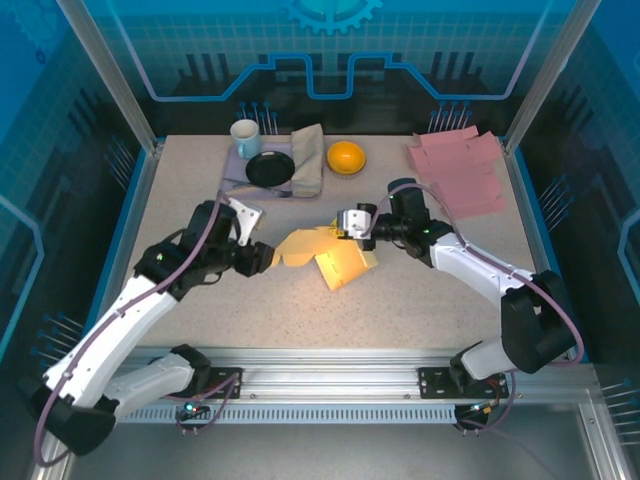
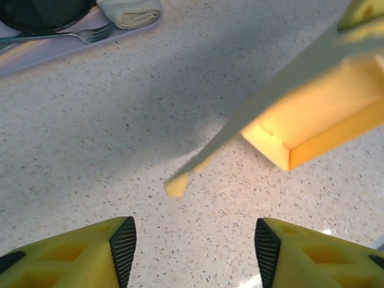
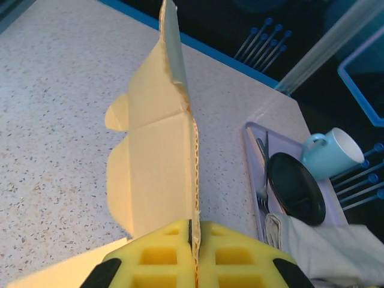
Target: Fold the paper box
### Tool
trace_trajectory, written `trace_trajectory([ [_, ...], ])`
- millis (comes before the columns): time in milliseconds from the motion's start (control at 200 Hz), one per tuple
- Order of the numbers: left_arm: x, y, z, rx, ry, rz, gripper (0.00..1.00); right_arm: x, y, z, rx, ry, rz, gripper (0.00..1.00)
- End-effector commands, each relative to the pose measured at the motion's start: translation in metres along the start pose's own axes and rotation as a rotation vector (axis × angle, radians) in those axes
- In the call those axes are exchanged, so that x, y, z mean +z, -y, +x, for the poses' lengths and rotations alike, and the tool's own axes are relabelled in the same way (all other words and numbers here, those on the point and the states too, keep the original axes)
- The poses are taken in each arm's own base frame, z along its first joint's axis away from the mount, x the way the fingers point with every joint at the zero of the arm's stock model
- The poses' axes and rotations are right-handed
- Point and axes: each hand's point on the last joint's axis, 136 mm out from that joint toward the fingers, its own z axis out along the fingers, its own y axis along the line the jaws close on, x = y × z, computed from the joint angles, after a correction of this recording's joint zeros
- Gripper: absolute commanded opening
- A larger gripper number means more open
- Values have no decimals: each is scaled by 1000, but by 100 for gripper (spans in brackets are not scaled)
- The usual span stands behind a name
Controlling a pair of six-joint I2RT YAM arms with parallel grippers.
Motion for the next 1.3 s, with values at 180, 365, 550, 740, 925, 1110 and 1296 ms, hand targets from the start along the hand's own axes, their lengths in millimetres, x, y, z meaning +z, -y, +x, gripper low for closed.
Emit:
trace_trajectory([
  [180, -4, 43, -11, 187, 171, 253, 74, -21, -5, -28, 65, 180, -66, 0],
  [365, 5, 39, -14, 294, 213, 224, 80, -27, -15, -37, 77, 223, -136, 0],
  [550, 10, 50, -12, 327, 192, 277, 73, -30, -21, -41, 79, 238, -182, 0],
  [740, 17, 74, 1, 360, 131, 378, 52, -30, -19, -43, 84, 240, -190, 1],
  [925, 29, 58, -4, 347, 79, 266, 2, -30, -19, -41, 82, 217, -199, 9],
  [1110, 26, 58, -7, 442, 27, 192, 0, -26, -15, -30, 68, 109, -174, 22],
  [1296, 31, 50, 1, 559, -110, 80, 0, -21, -9, -22, 43, 23, -125, 30],
])
